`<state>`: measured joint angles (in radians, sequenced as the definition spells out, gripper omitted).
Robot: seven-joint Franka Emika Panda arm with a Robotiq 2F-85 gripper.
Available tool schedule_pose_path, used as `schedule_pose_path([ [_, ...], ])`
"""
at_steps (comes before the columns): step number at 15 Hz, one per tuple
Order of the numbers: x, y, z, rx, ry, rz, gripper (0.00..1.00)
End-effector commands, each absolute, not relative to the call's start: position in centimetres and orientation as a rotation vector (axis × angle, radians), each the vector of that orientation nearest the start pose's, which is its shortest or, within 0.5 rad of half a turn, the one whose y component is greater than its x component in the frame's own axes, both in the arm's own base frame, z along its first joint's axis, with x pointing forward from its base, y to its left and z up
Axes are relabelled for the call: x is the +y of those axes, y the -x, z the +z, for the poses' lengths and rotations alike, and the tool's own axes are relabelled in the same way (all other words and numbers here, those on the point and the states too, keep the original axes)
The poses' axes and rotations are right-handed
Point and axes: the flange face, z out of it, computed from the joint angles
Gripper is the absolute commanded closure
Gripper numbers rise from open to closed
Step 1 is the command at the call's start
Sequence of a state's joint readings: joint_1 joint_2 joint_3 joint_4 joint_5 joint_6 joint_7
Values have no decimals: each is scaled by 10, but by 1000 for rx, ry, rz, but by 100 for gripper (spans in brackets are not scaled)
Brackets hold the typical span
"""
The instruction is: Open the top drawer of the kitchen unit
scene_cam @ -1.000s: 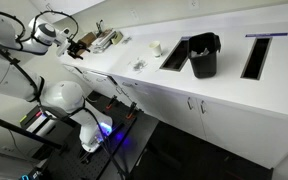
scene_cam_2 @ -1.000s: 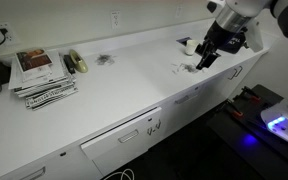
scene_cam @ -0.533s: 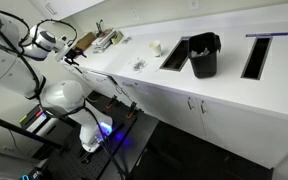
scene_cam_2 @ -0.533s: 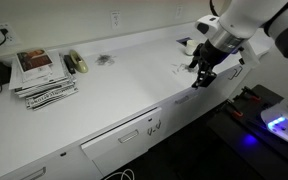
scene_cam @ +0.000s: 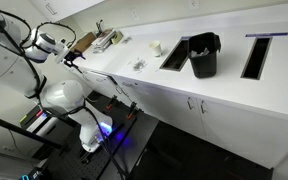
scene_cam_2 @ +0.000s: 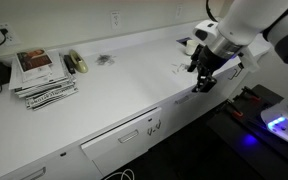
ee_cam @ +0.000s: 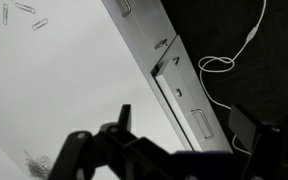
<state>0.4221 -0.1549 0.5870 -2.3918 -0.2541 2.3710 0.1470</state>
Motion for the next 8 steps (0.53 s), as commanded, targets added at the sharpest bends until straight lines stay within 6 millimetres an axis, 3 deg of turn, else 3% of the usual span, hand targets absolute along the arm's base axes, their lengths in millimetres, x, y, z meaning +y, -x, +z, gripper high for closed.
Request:
schedule_pose_path([
  [1, 461, -227, 356, -1824, 2765, -379, 0],
  [5, 509, -181, 322, -2024, 2675, -439, 0],
  [8, 536, -157, 283, -2098, 2674, -504, 0],
])
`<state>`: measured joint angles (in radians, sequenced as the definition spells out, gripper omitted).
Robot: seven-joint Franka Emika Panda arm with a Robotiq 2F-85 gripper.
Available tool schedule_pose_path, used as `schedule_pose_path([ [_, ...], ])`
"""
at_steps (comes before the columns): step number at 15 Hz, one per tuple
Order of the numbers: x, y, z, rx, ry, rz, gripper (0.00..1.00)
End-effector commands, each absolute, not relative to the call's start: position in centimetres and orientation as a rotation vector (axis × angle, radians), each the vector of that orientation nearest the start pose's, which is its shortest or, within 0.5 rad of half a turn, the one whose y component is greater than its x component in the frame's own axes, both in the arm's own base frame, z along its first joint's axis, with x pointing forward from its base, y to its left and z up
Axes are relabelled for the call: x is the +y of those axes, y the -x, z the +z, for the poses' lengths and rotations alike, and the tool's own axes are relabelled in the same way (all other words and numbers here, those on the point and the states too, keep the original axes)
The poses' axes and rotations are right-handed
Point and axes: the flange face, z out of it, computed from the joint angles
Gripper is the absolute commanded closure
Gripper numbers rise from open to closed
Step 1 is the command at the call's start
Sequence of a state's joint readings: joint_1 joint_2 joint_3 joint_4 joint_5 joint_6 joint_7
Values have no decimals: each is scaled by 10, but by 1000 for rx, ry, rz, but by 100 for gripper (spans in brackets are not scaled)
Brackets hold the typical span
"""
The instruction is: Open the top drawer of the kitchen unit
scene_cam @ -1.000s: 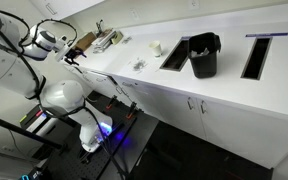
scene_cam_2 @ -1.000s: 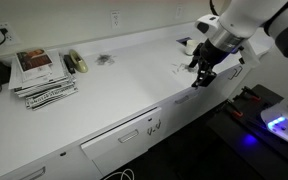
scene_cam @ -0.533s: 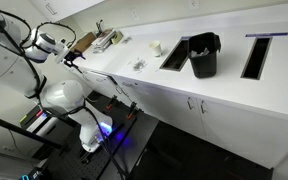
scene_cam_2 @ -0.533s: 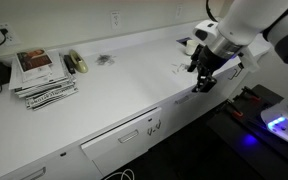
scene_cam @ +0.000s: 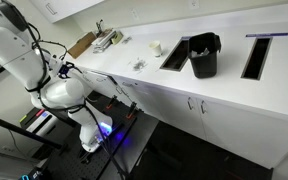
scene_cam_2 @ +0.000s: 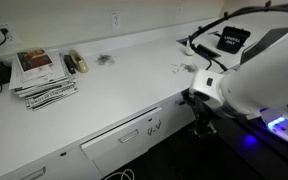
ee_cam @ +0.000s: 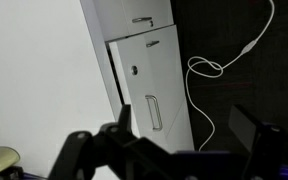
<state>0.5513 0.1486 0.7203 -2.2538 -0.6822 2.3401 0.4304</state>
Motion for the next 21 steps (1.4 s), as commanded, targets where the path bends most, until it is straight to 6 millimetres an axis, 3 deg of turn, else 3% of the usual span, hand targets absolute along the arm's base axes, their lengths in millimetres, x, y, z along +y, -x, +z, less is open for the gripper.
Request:
schedule_pose_path([
  [1, 545, -149, 269, -2112, 2687, -522, 0],
  [6, 584, -126, 195, -2149, 2797, -633, 0],
  [12, 603, -129, 121, -2013, 3031, -922, 0],
  [13, 602, -132, 113, -1989, 3061, -964, 0],
  [14, 594, -128, 121, -2048, 3004, -841, 0],
  [16, 593, -126, 109, -2056, 3012, -839, 0],
  [21, 598, -129, 105, -2095, 2995, -876, 0],
])
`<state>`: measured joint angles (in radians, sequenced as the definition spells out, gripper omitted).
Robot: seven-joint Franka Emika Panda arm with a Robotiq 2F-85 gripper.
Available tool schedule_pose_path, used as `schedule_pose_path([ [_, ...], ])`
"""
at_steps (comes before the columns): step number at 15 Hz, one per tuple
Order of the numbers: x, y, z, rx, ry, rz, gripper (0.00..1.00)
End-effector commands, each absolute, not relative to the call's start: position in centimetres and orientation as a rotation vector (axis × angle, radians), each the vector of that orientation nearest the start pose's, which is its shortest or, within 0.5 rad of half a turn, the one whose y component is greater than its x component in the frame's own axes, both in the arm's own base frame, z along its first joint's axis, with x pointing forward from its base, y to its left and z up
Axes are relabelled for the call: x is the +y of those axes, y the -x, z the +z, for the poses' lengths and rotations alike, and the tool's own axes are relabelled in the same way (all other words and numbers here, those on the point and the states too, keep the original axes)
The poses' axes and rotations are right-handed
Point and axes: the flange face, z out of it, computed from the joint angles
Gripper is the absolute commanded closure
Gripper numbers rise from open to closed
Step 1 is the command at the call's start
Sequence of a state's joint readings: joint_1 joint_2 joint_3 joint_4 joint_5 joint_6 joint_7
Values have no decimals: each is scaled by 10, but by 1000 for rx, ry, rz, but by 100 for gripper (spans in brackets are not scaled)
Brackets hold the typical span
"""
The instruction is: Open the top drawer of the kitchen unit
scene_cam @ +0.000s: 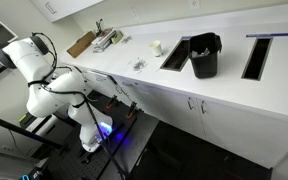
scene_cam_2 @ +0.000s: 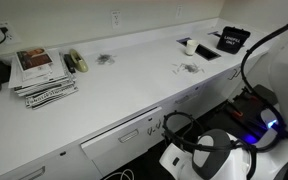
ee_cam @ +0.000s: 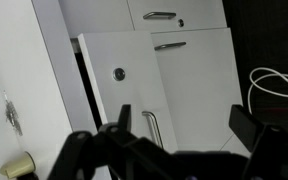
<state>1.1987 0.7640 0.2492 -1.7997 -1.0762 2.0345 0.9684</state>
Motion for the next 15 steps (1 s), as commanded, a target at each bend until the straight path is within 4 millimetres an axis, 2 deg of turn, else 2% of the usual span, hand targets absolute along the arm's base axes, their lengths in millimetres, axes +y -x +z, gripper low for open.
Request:
schedule_pose_path([
  [1, 600, -129, 99, 1416, -1983, 596, 0],
  [5, 610, -126, 60, 1471, -1841, 666, 0],
  [9, 617, -128, 21, 1409, -1656, 750, 0],
  [15, 630, -139, -13, 1327, -1399, 806, 0],
])
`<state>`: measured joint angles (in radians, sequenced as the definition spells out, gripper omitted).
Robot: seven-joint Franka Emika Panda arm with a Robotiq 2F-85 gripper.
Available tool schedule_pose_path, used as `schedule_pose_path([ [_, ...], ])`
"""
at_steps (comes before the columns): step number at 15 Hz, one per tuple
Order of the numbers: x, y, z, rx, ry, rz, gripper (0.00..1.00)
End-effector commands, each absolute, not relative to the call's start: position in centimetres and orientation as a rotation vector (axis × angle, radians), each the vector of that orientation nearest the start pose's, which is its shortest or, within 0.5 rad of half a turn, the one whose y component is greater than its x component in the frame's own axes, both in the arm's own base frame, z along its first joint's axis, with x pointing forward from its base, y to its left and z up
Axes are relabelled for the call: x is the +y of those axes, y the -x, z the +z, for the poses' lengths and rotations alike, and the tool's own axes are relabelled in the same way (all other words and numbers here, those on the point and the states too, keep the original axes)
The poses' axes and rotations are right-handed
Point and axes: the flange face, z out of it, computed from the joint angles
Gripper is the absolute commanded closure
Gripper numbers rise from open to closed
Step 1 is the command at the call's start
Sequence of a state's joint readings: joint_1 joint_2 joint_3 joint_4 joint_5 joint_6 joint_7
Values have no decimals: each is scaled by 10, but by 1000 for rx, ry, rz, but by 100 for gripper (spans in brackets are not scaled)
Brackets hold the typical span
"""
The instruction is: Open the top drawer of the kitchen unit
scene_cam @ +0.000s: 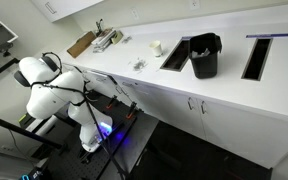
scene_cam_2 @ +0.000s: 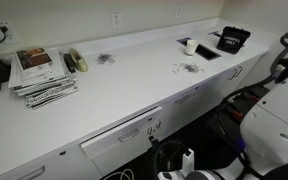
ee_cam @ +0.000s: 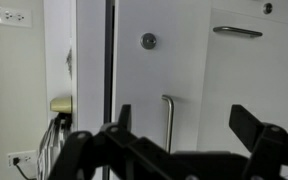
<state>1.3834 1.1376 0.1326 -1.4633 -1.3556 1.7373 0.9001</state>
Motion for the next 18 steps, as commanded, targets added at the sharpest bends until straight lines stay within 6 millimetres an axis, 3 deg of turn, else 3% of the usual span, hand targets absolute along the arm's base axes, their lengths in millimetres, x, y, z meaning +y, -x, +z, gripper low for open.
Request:
schedule_pose_path([
  [1, 619, -133, -7, 1355, -1471, 789, 0],
  [6, 619, -133, -14, 1354, -1468, 784, 0],
  [14, 610, -173, -65, 1395, -1237, 860, 0],
  [18, 614, -195, -77, 1373, -1196, 912, 0],
])
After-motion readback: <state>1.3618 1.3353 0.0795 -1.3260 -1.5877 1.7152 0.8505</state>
